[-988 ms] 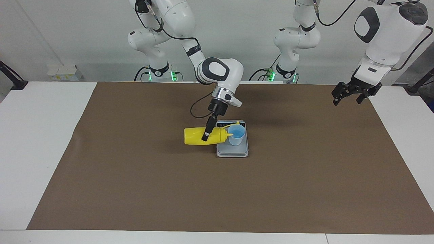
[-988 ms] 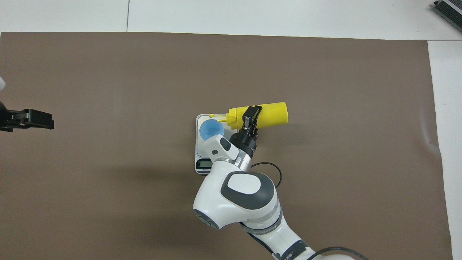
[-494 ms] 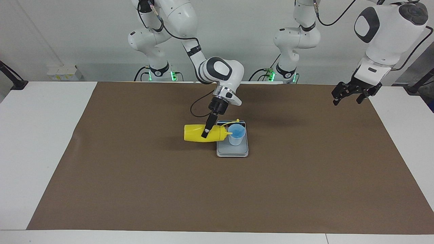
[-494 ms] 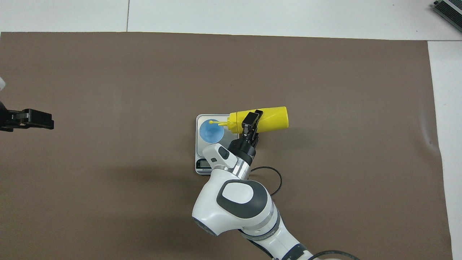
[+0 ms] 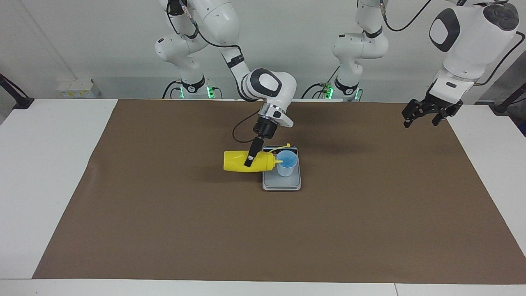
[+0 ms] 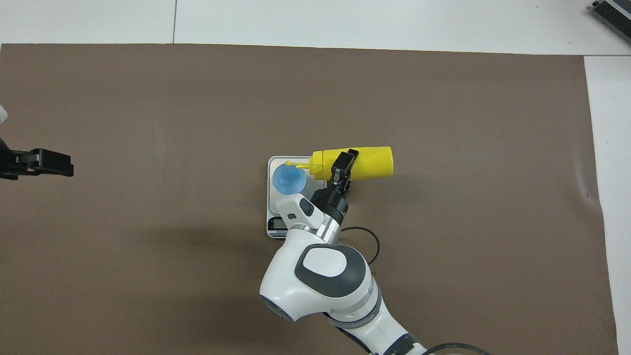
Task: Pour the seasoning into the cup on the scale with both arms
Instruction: 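Tilt the yellow bottle nozzle down into the blue cup, then turn the bottle upright and carry it back with the right gripper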
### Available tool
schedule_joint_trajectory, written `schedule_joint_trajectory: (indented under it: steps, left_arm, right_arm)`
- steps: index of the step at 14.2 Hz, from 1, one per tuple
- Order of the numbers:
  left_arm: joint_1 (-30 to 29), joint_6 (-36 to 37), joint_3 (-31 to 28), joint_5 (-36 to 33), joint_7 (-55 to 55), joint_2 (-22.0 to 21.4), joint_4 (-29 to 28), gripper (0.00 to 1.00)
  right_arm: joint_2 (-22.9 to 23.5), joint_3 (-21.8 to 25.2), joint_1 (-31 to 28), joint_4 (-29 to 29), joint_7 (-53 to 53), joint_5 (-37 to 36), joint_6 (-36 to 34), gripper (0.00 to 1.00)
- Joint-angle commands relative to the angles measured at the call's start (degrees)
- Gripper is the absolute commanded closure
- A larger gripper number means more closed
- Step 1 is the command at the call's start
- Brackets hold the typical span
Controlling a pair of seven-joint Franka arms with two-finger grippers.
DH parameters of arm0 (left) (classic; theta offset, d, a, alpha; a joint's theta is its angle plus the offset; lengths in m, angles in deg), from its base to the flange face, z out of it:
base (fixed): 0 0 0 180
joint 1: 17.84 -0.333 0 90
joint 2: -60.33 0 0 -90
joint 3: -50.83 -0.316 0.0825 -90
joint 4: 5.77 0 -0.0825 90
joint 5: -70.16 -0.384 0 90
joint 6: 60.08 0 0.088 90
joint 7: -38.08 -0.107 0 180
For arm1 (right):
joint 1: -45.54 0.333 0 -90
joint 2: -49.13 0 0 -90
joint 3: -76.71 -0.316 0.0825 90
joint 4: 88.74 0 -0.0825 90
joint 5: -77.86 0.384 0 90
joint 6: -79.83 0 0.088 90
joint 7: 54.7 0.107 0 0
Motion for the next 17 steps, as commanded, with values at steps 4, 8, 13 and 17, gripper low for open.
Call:
schedule_joint_trajectory:
  steps: [4,8,13,17]
  left_arm:
    - [0.6,0.1,-0.4,0.4,0.6,-0.9,-0.6,0.0]
    - [0.6,0.1,-0.4,0.4,0.6,-1.0,-0.6,0.0]
    - [0.6,0.2,-0.4,0.4,0.6,-1.0,-0.6,0.0]
    - [0.6,0.2,-0.4,0.4,0.6,-0.9,-0.6,0.0]
  right_arm:
    - [-5.3,-0.3,-3.2,0.5,-1.7,9.7,7.9,0.93]
    - [-8.9,-0.3,-6.3,0.4,-15.5,26.8,10.7,0.97]
    - [-11.6,-0.3,-11.6,0.6,-28.0,42.5,15.5,1.0]
    - [-12.5,-0.3,-15.9,0.6,-39.3,53.6,18.4,1.0]
